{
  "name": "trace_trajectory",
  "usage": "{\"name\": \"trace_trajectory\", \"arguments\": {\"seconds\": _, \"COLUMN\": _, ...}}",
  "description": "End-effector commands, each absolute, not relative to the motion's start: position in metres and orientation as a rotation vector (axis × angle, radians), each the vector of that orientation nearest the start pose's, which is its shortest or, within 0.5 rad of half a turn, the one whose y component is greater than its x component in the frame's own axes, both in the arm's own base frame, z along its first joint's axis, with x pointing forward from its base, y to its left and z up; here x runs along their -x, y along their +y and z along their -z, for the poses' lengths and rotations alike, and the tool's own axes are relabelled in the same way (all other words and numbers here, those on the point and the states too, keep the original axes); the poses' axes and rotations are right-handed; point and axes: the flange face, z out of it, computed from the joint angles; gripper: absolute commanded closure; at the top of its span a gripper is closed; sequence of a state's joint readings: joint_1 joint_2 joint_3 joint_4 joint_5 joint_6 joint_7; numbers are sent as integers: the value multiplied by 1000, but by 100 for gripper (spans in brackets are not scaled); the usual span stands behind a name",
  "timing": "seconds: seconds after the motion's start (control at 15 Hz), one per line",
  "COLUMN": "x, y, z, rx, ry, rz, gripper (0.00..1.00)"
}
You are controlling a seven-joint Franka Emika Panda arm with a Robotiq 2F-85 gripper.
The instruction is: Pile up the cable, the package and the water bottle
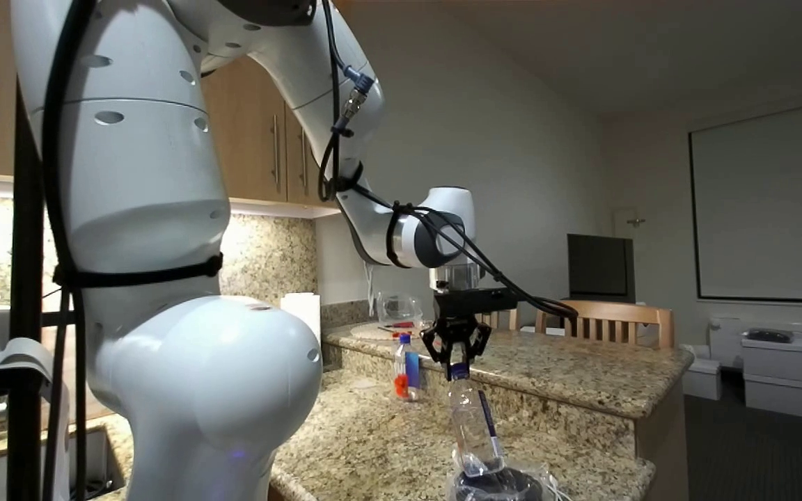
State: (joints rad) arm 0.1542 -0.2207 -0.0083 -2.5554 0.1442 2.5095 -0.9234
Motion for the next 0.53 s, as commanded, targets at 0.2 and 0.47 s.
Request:
{"name": "trace_trajectory", "arguments": {"seconds": 0.2, "x": -446, "y": 35, "z": -374, "rx": 2891, "ry": -1348, "rz": 309, "gripper": 86}}
{"name": "trace_trajectory", "arguments": {"seconds": 0.47, "x": -443, "y": 13, "z": -374, "rx": 2924, "ry": -1285, "rz": 296, "gripper": 86}}
